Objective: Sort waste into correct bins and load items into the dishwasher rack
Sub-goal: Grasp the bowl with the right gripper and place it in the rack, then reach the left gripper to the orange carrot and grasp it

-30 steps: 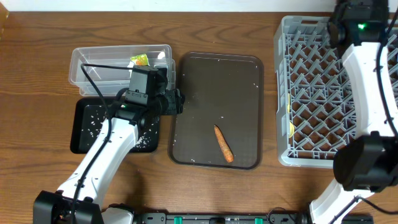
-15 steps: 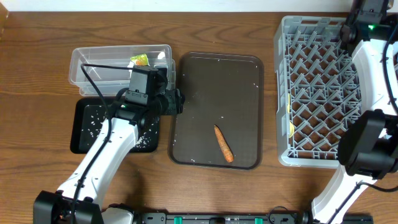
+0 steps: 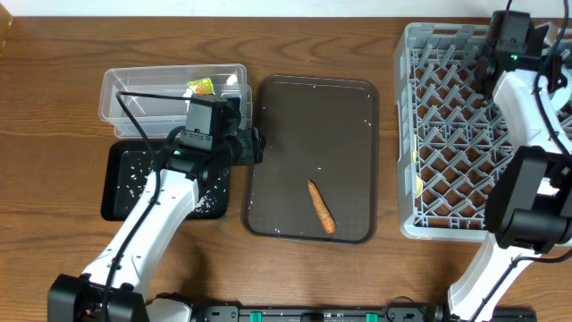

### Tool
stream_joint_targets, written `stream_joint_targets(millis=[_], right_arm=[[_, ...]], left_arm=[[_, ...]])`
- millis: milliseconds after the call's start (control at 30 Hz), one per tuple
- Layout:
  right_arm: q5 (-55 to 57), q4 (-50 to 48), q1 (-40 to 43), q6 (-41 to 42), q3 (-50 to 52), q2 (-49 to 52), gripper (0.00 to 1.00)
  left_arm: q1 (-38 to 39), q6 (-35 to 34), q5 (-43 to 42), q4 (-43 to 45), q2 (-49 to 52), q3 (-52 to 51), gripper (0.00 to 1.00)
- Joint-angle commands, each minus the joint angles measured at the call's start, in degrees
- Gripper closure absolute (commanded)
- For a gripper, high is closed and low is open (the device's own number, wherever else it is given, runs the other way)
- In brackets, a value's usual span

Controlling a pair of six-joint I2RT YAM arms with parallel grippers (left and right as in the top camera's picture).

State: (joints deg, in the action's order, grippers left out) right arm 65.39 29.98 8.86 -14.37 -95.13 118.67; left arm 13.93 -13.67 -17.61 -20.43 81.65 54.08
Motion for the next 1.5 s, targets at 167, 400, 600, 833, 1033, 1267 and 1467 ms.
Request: stream_joint_targets(millis=[167, 400, 600, 833, 1033, 1267, 1467], right_arm=[[0.33, -0.83, -2.84, 2.62, 3.06, 0.61, 0.99], [-0.61, -0.24, -6.40, 2.78, 3.06, 0.61, 0.95], [-3.02, 2.99, -8.76, 3.52, 3.06, 0.61, 0.73], [-10.19, 10.03, -10.56, 11.21, 3.04, 0.42, 0.47], [-21.94, 12.52, -10.56, 14.75, 2.99, -2.25, 0.43], [-36.04, 12.92, -10.54, 14.71, 2.99, -11.06, 0.27], [-55.63, 12.90, -10.54, 14.69, 2.99, -16.13, 0.20]], left_arm=[[-0.22, 0.11, 0.55, -0.13, -0.44, 0.61, 0.42], [-0.20, 0.11, 0.55, -0.15, -0.44, 0.61, 0.42], [-0.22, 0.11, 0.55, -0.15, -0.44, 0.61, 0.42], [-0.20, 0.09, 0.55, -0.17, -0.44, 0.61, 0.42], [-0.20, 0.11, 0.55, -0.15, -0.44, 0.61, 0.42], [1.01, -1.44, 0.55, -0.15, -0.42, 0.50, 0.41], [6.60, -10.25, 0.63, -0.17, 0.55, 0.50, 0.36]])
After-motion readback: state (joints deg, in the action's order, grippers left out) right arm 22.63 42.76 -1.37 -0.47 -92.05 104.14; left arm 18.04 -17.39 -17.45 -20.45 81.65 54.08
